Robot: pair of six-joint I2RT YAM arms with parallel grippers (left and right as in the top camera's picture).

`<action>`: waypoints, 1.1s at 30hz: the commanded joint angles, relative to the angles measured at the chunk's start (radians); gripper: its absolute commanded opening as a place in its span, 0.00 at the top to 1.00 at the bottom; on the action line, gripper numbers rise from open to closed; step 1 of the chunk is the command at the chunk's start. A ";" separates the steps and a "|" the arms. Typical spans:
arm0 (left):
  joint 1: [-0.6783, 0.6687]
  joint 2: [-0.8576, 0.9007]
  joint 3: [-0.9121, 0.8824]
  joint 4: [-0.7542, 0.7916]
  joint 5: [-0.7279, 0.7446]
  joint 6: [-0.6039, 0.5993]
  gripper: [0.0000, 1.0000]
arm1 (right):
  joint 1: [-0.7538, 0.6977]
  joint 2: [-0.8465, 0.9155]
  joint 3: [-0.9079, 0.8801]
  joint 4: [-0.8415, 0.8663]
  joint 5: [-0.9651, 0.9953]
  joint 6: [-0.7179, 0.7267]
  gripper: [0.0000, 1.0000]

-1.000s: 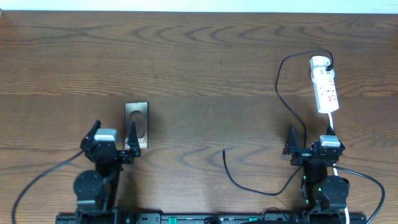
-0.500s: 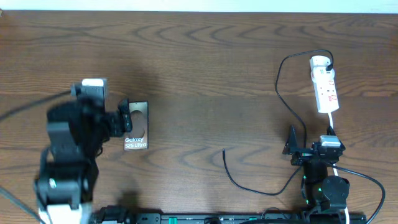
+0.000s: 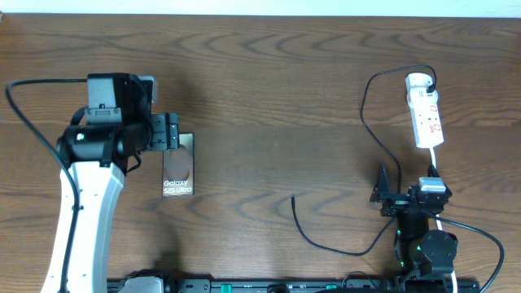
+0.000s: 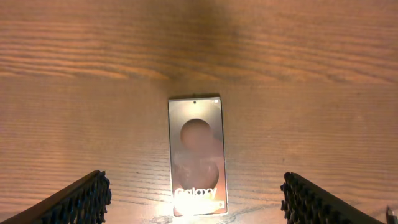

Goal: Plug charger to phone and switch on socket
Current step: 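Move the left gripper over the Galaxy phone and lower toward it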

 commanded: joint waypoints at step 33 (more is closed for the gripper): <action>0.005 0.315 -0.003 0.022 0.011 -0.005 0.02 | 0.018 -0.006 -0.001 -0.004 0.008 0.013 0.01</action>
